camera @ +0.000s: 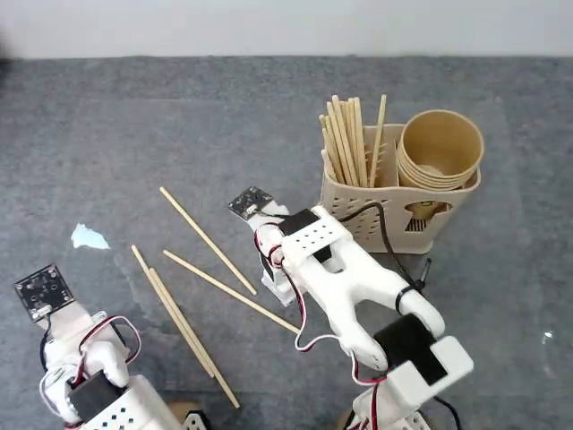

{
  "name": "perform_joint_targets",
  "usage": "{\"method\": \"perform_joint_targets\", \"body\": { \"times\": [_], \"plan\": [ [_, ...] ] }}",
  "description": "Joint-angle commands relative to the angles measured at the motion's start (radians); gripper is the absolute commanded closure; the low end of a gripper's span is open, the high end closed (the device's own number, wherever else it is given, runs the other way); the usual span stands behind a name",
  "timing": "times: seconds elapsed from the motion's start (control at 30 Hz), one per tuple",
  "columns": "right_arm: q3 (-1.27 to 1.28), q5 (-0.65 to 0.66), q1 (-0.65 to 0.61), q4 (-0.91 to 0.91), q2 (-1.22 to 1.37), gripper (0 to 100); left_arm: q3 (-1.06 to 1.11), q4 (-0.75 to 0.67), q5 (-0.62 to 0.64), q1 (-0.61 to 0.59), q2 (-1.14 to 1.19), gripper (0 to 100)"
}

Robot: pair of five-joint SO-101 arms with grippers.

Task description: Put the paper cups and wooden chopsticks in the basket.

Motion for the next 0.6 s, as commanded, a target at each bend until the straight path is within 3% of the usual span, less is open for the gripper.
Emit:
{"method": "perform_joint_targets", "body": {
  "times": [0.0, 0.27, 0.43, 0.57],
  "plan": [
    [-0.012, 0.052, -0.001, -0.027, 0.01, 85.4, -0.005, -0.023, -0.011, 0.003, -0.011, 99],
    [-0.012, 0.061, 0.001, -0.035, 0.033, 86.3, -0.005, -0.023, -0.011, 0.003, -0.011, 99],
    [-0.037, 0.061, 0.001, -0.035, 0.059, 99.5, -0.005, -0.023, -0.011, 0.003, -0.011, 99],
    [-0.058, 0.061, 0.007, -0.028, 0.067, 99.1, -0.005, -0.023, -0.011, 0.003, -0.011, 99]
  ]
}}
